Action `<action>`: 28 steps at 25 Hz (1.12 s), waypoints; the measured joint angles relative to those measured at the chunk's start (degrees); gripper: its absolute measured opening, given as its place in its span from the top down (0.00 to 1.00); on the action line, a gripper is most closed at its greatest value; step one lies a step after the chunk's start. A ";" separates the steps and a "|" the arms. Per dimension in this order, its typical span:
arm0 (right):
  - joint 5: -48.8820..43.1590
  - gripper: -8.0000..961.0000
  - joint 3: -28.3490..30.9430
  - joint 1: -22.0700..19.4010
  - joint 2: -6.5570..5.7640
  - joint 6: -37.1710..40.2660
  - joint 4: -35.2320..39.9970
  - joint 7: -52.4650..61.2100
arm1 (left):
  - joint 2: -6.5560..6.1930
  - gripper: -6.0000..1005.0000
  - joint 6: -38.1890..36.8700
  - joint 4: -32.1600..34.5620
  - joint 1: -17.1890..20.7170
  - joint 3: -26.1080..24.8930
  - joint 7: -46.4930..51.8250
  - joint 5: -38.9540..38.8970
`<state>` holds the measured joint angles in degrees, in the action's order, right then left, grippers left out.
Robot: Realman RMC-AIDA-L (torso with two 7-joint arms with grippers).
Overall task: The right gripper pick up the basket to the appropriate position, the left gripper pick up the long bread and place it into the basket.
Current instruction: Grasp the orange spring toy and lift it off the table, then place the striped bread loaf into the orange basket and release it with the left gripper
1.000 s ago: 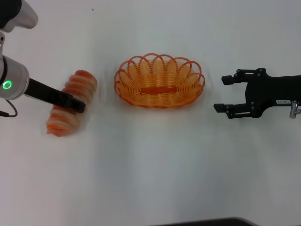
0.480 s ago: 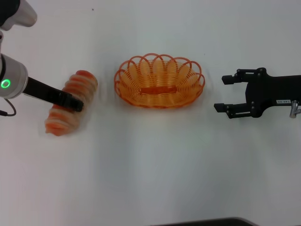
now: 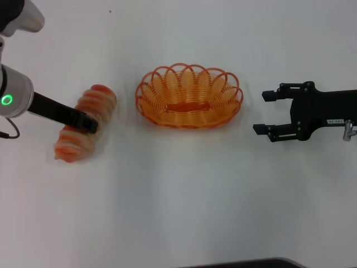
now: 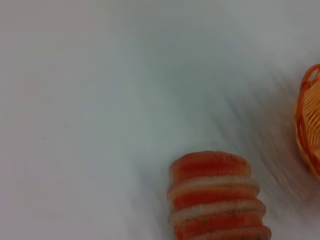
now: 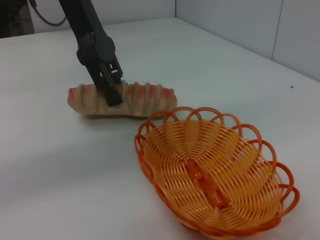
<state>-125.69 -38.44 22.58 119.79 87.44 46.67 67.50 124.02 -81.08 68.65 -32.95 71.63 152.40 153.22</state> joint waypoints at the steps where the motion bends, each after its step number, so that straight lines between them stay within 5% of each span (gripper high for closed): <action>1: 0.00 0.14 0.00 0.00 0.00 0.00 0.00 0.00 | 0.00 0.49 -0.02 0.00 0.00 -0.01 0.00 -0.01; 16: 0.01 0.14 -0.06 0.00 0.00 -0.09 0.00 0.00 | 0.00 0.58 -0.06 1.93 0.24 -0.21 -0.95 -0.30; 21: 0.01 0.14 -0.06 0.13 0.00 -0.04 0.09 0.00 | -0.04 0.65 -0.60 8.68 0.99 -2.33 -9.89 -4.47; 28: 0.05 0.14 -0.15 0.41 0.00 0.47 0.17 0.00 | 0.05 0.71 -6.83 13.17 -4.77 -0.51 -24.87 -10.82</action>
<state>-125.63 -38.58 22.99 119.79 87.91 46.84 67.50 124.06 -87.91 81.82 -37.73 71.12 127.53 142.40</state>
